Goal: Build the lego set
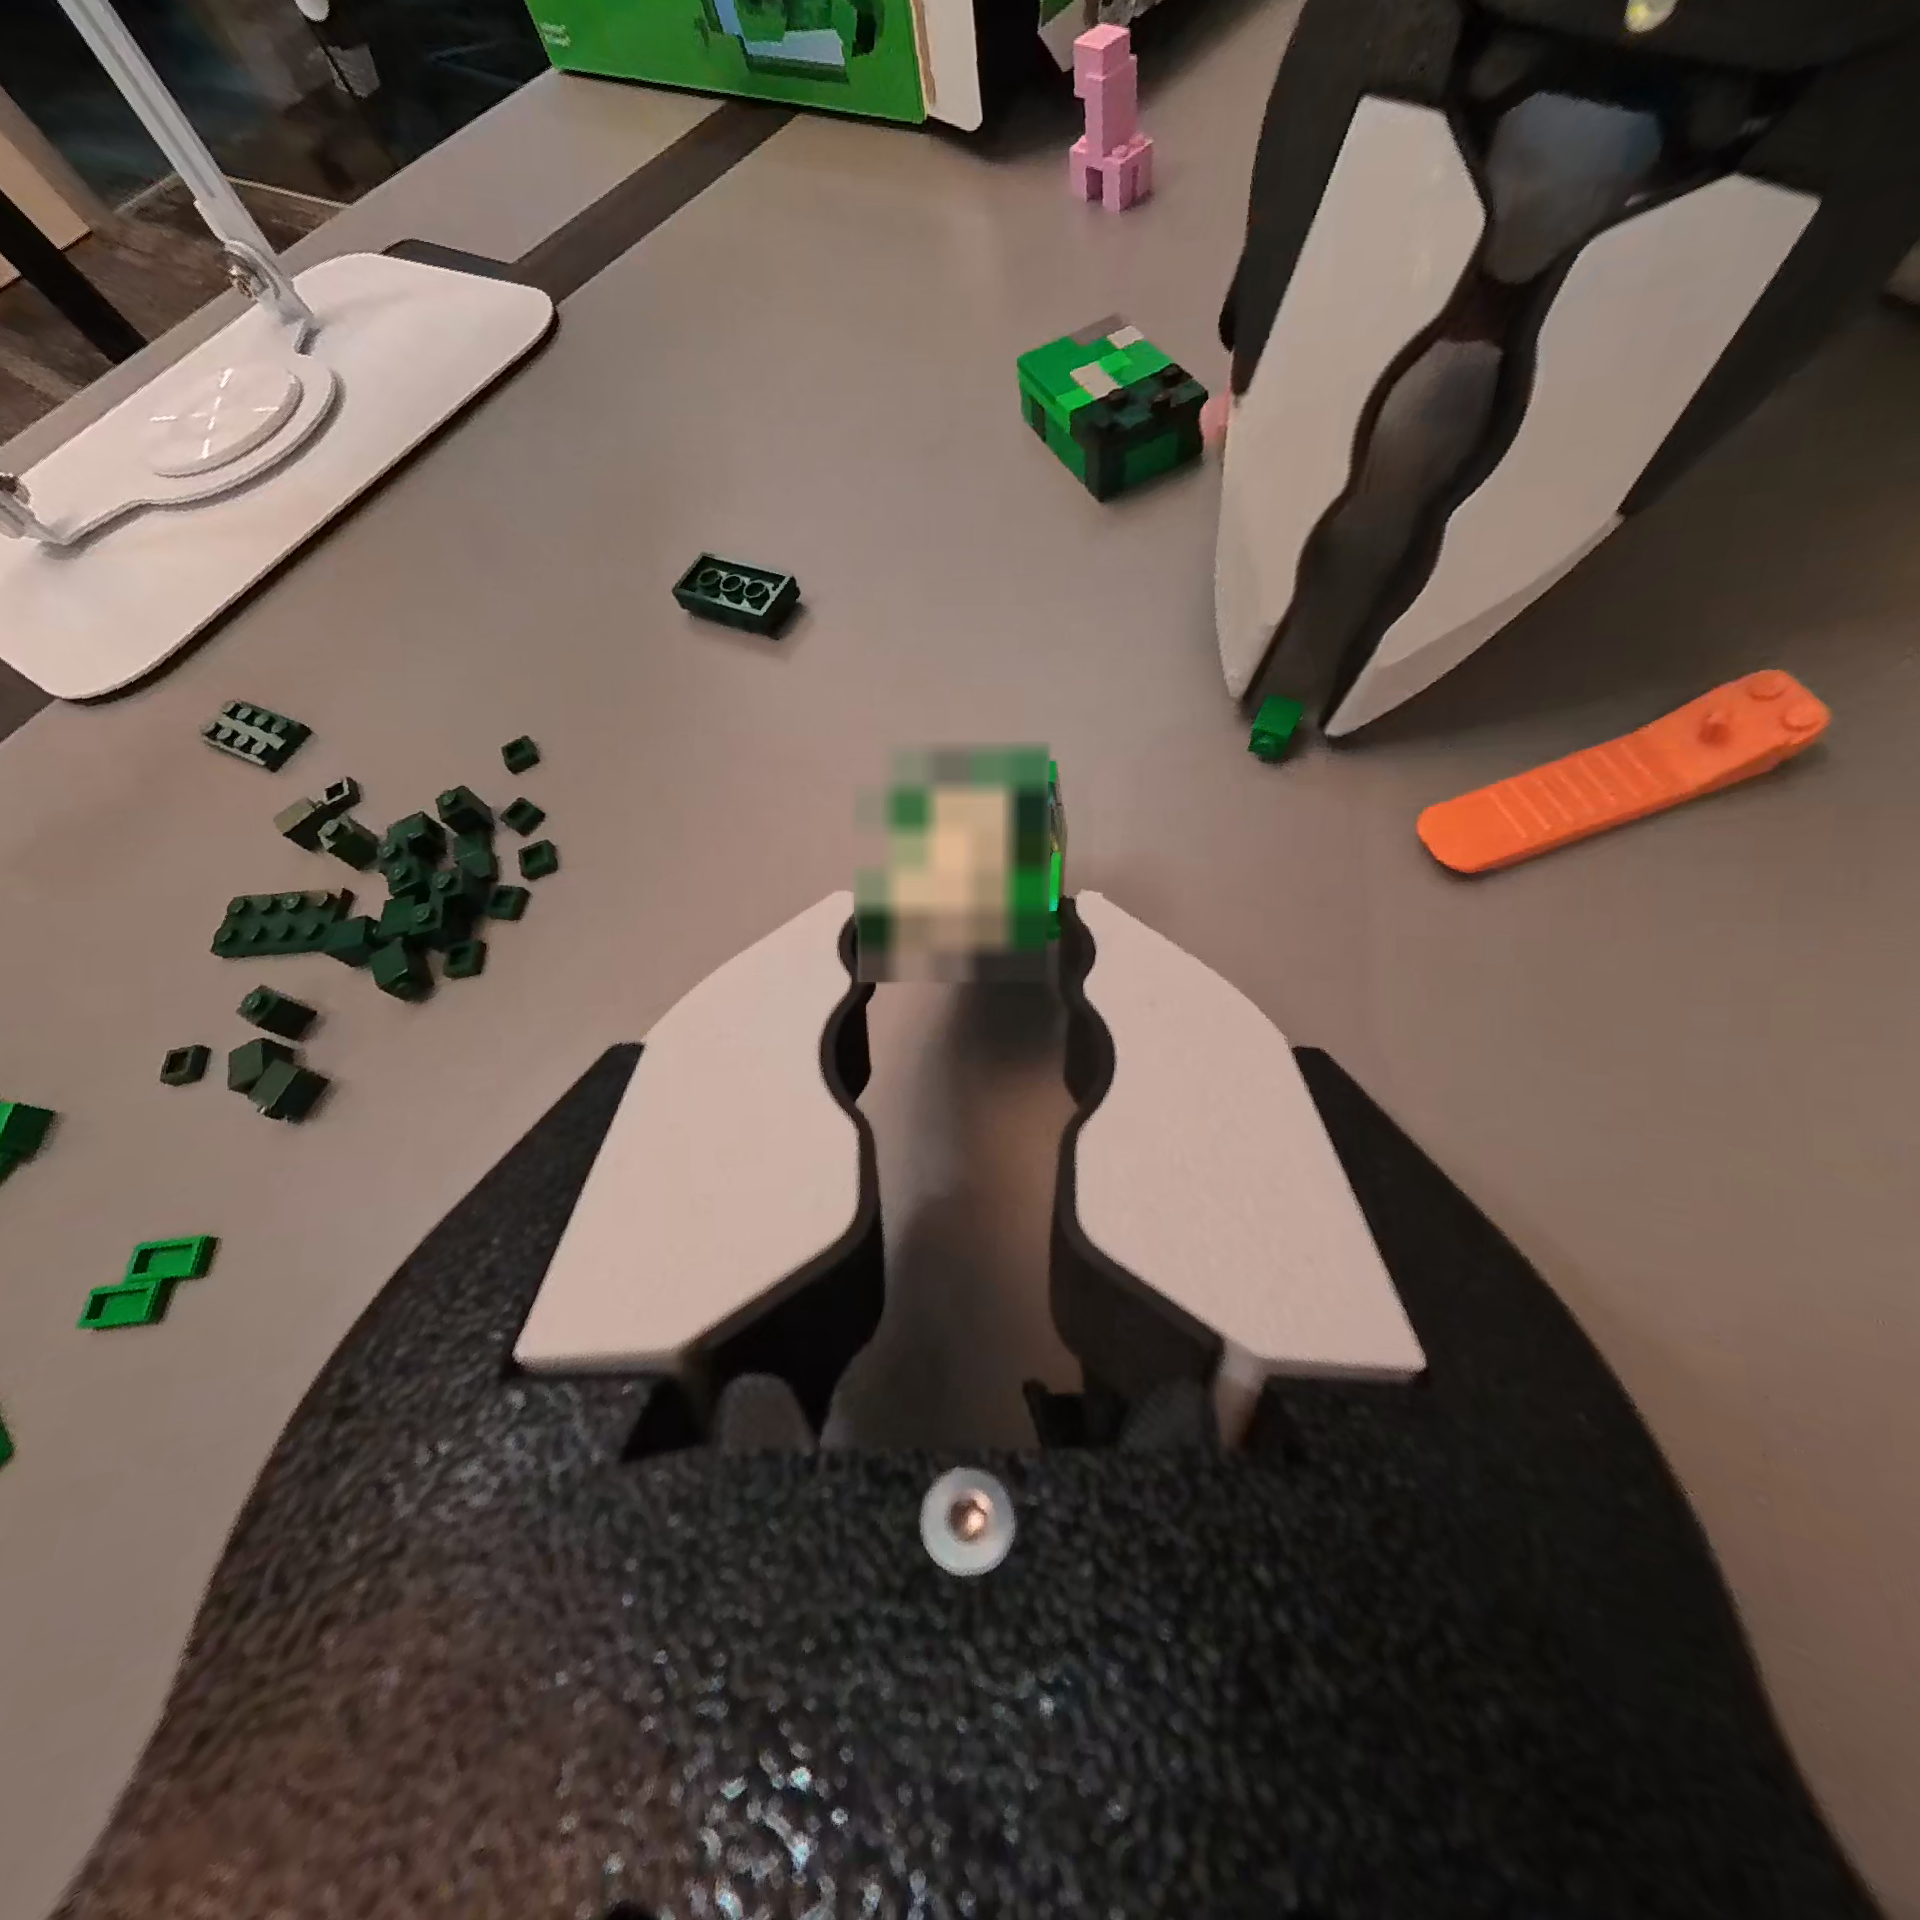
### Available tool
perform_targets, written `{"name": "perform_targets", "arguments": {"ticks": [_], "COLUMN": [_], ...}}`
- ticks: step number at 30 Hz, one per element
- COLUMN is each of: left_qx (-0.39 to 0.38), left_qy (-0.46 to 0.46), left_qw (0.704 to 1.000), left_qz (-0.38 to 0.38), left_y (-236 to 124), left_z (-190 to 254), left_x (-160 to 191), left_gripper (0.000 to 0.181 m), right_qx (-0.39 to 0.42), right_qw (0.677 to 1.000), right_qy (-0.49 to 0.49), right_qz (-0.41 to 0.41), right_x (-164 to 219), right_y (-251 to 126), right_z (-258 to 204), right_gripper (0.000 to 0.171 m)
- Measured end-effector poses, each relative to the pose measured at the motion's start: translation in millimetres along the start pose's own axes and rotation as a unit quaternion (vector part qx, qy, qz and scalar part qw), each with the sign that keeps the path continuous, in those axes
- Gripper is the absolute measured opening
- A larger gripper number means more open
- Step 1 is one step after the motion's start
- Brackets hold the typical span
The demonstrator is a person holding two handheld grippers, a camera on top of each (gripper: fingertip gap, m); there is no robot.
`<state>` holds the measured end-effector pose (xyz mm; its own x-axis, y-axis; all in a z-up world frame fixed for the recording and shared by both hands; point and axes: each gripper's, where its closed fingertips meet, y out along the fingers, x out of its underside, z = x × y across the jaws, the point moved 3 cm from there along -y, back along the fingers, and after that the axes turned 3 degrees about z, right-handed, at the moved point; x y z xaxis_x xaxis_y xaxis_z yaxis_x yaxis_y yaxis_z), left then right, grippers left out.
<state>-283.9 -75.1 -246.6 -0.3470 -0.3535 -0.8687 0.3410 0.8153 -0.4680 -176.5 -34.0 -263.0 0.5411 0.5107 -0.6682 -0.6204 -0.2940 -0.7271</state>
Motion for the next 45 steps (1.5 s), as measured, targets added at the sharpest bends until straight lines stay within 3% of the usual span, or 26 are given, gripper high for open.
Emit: {"name": "perform_targets", "arguments": {"ticks": [9,28,36,41,45], "left_qx": [0.007,0.029,0.118,0.204,0.222], "left_qy": [0.01,0.007,0.089,0.079,0.079], "left_qw": [1.0,0.999,0.977,0.945,0.929], "left_qz": [-0.007,-0.019,-0.152,-0.242,-0.287], "left_y": [1,2,-11,-20,-15], "left_z": [3,10,30,32,34], "left_x": [1,3,-18,-37,-39], "left_gripper": [0.035,0.035,0.035,0.034,0.035], "right_qx": [0.005,-0.028,-0.029,-0.045,-0.046], "right_qw": [0.992,0.996,0.996,0.996,0.997], "right_qy": [0.075,0.049,-0.001,0.004,-0.014], "right_qz": [0.103,0.064,0.08,0.074,0.064], "right_x": [1,0,-51,-70,-75], "right_y": [-10,-2,-22,-25,-26], "right_z": [2,3,4,-1,-10], "right_gripper": [0.014,0.008,0.007,0.007,0.007]}}
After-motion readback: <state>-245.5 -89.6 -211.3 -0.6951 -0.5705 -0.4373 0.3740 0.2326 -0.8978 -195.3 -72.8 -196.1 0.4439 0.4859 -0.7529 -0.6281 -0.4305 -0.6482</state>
